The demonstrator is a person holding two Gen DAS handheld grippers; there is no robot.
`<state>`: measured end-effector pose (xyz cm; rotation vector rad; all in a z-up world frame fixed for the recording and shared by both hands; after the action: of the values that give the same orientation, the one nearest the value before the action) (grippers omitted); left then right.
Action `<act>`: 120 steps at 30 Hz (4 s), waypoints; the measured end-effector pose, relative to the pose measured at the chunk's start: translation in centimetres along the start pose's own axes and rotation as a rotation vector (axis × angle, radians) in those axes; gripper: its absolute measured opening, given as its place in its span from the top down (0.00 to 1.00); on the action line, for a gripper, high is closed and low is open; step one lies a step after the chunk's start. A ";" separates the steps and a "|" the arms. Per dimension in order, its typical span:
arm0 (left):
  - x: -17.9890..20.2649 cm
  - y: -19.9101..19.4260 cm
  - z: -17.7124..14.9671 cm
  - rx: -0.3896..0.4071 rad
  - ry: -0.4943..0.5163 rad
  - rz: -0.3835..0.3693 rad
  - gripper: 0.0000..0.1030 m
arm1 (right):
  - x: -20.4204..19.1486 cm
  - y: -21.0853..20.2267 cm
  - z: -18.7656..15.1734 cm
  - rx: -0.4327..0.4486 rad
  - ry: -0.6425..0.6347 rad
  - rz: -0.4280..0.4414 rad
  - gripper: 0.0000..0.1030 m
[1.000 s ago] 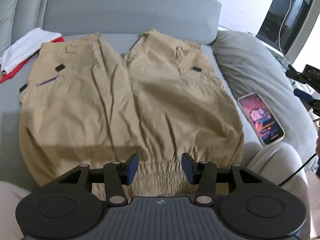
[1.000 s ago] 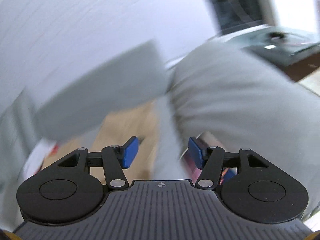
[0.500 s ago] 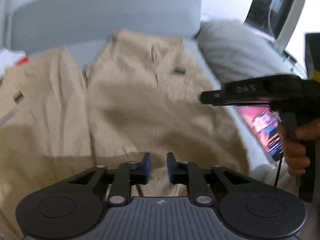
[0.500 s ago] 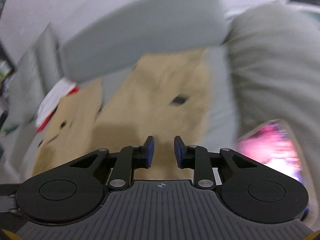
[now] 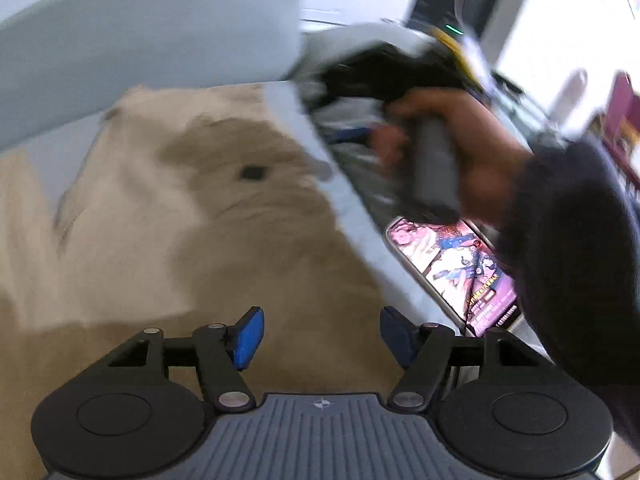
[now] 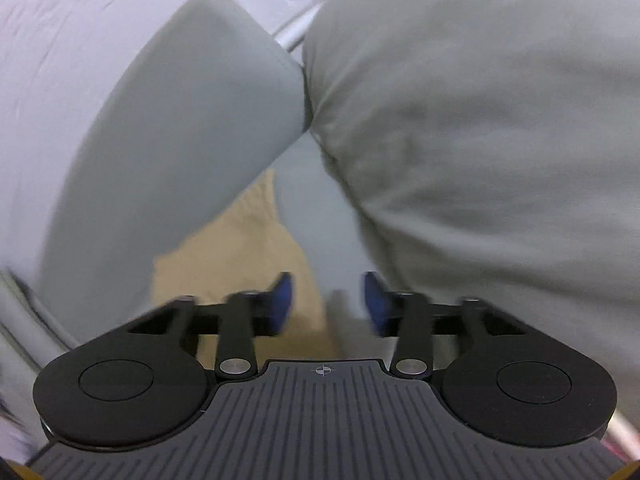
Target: Fold clothes
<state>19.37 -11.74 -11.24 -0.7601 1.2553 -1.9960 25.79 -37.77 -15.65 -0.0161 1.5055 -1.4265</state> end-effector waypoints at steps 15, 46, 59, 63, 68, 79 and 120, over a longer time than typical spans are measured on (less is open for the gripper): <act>-2.6 0.4 0.2 0.062 -0.030 -0.093 0.96 | 0.1 5.0 3.4 -0.117 -0.013 0.109 0.49; -25.2 -14.5 -27.0 0.524 -0.875 -0.458 0.98 | -44.1 9.3 -16.9 -0.009 -0.829 -0.071 0.96; -30.6 -13.1 -34.0 0.559 -1.146 -0.400 0.87 | -47.2 25.3 -30.8 -0.344 -0.873 -0.114 0.55; -31.0 -14.0 -35.4 0.584 -1.178 -0.379 0.64 | -45.7 20.9 -29.5 -0.218 -0.857 -0.083 0.41; -30.1 -14.5 -36.0 0.633 -1.176 -0.395 0.63 | -41.5 9.6 -25.4 -0.151 -0.817 -0.023 0.36; -26.6 -14.5 -34.7 0.601 -1.077 -0.349 0.53 | -22.3 -14.3 -23.8 -0.024 -0.715 0.030 0.22; -18.5 -11.4 -19.0 0.339 -0.636 -0.004 0.73 | -14.9 -1.9 -21.2 -0.276 -0.827 0.115 0.65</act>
<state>14.02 16.62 -10.25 -1.1007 0.5310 -1.6986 18.15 -13.70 -9.55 -0.6055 0.9674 -0.9237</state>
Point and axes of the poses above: each gripper's, at about its wrist camera, not at the fingertips, and y roughly the way its jaws point, x to its right, z to its top, the point moved 1 cm from there along y, roughly the way its jaws point, and after that the axes turned 15 degrees about -x, right-handed, at the moved point
